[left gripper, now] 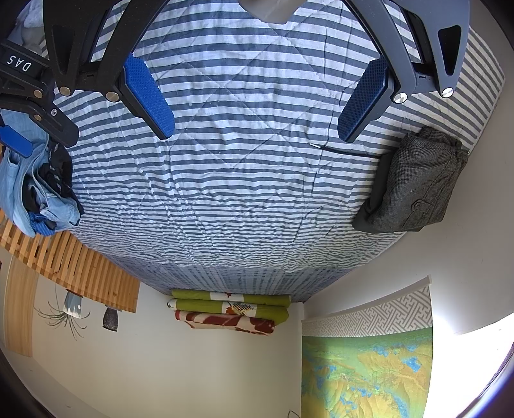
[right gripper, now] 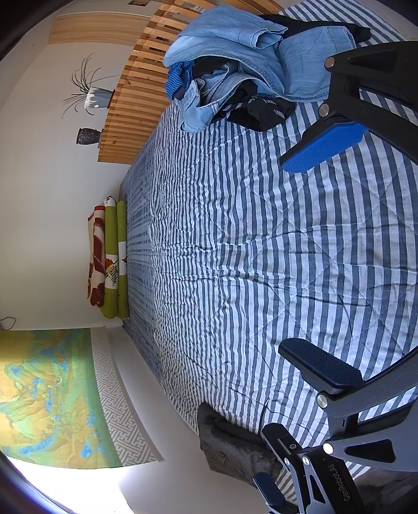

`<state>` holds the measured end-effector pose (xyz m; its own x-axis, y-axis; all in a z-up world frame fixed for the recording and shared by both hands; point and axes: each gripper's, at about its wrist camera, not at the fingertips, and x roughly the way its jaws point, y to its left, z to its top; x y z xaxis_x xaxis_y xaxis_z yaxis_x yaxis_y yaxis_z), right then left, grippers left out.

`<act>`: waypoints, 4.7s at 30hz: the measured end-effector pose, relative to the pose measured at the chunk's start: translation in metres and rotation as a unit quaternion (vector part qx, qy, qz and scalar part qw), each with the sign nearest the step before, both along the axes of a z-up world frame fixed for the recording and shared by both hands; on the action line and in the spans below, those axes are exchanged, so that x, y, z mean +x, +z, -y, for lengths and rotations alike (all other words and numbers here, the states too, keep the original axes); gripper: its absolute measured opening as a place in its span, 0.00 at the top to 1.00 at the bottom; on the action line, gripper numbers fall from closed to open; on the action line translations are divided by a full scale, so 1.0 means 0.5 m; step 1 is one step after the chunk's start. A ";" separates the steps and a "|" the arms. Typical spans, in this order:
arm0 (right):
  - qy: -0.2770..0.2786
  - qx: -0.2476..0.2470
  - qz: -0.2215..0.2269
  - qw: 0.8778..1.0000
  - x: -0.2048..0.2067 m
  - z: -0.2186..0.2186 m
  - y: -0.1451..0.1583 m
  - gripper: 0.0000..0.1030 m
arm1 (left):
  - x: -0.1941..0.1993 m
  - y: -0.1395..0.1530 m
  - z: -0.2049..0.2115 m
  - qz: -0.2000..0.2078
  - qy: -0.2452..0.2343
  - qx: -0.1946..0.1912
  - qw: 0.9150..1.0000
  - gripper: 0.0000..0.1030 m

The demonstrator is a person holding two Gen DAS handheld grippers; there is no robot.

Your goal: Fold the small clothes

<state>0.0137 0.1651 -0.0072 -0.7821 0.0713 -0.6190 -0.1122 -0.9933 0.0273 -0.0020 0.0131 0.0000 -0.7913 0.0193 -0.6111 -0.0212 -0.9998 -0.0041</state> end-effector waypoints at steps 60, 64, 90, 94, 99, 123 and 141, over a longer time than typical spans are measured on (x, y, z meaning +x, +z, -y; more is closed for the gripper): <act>-0.242 -0.039 0.049 0.968 -0.181 -0.695 0.060 0.25 | -0.130 -0.132 -0.112 0.083 -0.056 0.027 0.995 0.00; -0.208 -0.067 0.061 0.974 -0.271 -0.702 0.078 0.25 | -0.140 -0.145 -0.112 0.088 -0.056 0.020 0.994 0.00; -0.148 -0.107 0.036 0.982 -0.239 -0.585 0.241 0.98 | -0.102 -0.080 -0.019 0.054 -0.046 0.053 0.996 0.05; -0.074 -0.113 0.013 0.991 -0.181 -0.478 0.334 0.98 | -0.083 -0.062 0.013 0.041 -0.037 0.059 0.997 0.06; 0.034 -0.106 -0.036 0.993 -0.100 -0.329 0.451 0.98 | -0.030 -0.030 0.048 0.017 -0.017 0.048 0.999 0.10; -0.022 -0.095 0.160 0.982 0.196 -0.409 -0.046 0.66 | 0.144 0.019 -0.090 0.106 -0.082 0.023 0.991 0.12; 0.036 -0.067 0.259 0.963 -0.060 -0.184 -0.204 0.71 | -0.071 -0.130 -0.160 0.168 -0.097 -0.014 0.981 0.12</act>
<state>-0.0162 0.2572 -0.1091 -0.3655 -0.0791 -0.9274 -0.0764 -0.9905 0.1146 -0.0374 0.0931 -0.0652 -0.5285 0.1298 -0.8389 -0.2135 -0.9768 -0.0166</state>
